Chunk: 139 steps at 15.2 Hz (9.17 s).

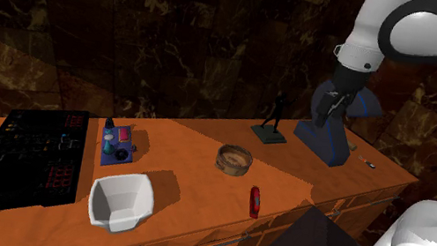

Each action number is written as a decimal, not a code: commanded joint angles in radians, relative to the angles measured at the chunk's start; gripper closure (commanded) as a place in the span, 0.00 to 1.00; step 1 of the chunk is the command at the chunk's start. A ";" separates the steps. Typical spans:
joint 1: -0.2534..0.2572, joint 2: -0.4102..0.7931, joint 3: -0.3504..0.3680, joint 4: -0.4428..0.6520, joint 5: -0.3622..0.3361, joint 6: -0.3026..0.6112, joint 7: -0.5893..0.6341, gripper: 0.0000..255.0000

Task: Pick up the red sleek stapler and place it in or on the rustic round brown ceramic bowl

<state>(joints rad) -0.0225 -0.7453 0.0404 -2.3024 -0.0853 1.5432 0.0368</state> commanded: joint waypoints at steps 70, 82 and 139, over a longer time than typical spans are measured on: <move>-0.182 1.083 -0.069 -0.324 -0.373 1.483 1.050 1.00; -0.294 0.867 0.079 -0.375 -0.197 1.317 0.898 1.00; -0.281 1.388 0.062 0.494 -0.123 0.968 0.768 0.00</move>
<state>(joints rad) -0.3039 0.6578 0.1004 -1.8023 -0.2107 2.5202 0.8049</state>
